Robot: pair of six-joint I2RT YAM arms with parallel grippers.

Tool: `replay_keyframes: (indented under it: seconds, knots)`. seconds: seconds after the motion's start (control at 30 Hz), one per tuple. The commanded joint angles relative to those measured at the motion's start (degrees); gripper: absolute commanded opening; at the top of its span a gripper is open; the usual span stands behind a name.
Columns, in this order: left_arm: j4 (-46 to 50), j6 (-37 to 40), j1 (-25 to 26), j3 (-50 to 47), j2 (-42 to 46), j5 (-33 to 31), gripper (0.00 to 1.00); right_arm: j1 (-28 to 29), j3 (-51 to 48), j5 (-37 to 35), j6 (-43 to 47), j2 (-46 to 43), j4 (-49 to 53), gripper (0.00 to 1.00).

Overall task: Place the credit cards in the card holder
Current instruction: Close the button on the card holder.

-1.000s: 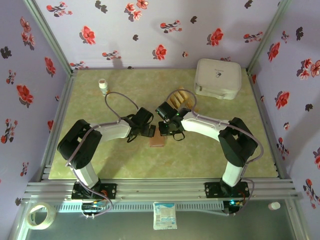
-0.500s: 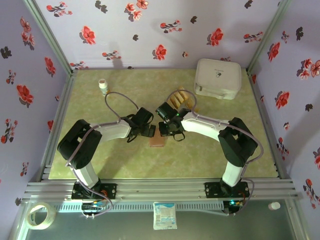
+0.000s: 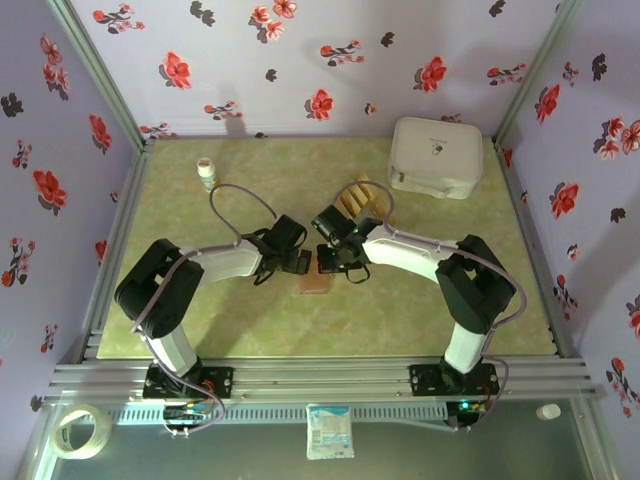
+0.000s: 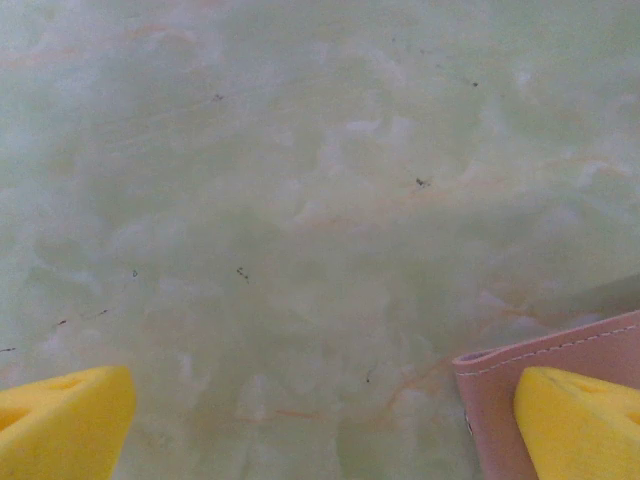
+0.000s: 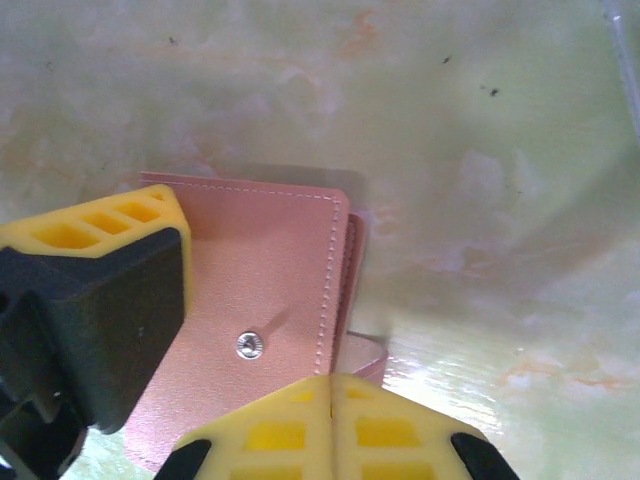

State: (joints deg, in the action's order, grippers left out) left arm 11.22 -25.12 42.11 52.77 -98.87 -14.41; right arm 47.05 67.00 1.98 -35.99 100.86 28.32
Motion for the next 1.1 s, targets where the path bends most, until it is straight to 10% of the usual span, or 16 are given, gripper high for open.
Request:
replay_keyframes:
  seconds: [0.0, 1.07]
  knots:
    - [4.7, 0.9, 0.8, -2.2, -0.4, -0.4, 0.98, 0.1, -1.0, 3.5, -3.0, -1.2, -4.4, 0.00]
    - [4.3, 1.0, 0.8, -2.8, -0.3, -0.4, 0.98, -0.4, -5.1, 3.3, -7.5, 3.6, -12.8, 0.00]
